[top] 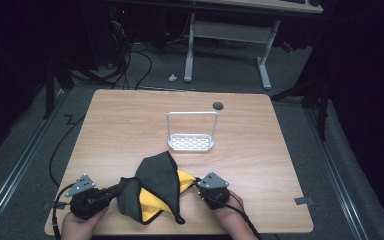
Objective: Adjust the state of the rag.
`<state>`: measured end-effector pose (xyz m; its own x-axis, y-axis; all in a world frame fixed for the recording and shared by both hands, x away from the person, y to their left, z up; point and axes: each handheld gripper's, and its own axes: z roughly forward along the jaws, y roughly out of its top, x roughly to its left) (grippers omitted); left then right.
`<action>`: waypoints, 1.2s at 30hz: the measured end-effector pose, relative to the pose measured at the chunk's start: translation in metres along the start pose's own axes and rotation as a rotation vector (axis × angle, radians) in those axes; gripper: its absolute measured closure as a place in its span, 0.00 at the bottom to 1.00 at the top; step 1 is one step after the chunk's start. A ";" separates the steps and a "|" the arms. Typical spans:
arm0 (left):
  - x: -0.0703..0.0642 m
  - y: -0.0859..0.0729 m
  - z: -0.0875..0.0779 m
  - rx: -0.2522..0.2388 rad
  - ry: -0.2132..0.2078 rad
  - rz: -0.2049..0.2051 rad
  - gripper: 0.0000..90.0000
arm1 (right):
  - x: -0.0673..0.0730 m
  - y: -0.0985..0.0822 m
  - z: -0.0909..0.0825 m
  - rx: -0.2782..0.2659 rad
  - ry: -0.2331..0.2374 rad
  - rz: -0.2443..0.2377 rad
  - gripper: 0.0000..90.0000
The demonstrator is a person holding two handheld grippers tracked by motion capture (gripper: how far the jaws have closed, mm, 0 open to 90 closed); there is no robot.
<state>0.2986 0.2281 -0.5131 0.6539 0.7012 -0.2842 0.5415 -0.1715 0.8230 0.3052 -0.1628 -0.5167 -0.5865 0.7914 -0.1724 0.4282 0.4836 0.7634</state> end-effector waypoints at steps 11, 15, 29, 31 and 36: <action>-0.017 -0.005 0.021 0.083 -0.051 0.053 0.86 | -0.068 -0.040 -0.026 0.029 -0.146 0.150 0.94; -0.017 -0.001 0.025 0.073 -0.054 0.040 0.78 | -0.069 -0.040 -0.028 0.008 -0.146 0.173 0.84; -0.036 0.063 0.086 -0.002 -0.147 0.006 0.45 | -0.058 -0.042 -0.053 -0.051 -0.131 0.184 0.63; -0.034 0.063 0.093 0.009 -0.177 -0.034 0.46 | -0.054 -0.041 -0.052 -0.050 -0.121 0.174 0.63; -0.040 0.054 0.094 0.104 -0.184 -0.001 0.76 | -0.048 -0.040 -0.048 -0.041 -0.101 0.147 0.62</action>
<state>0.3516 0.1259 -0.5035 0.7335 0.5648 -0.3781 0.5878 -0.2478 0.7701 0.2833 -0.2378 -0.5089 -0.4469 0.8869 -0.1173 0.4744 0.3461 0.8094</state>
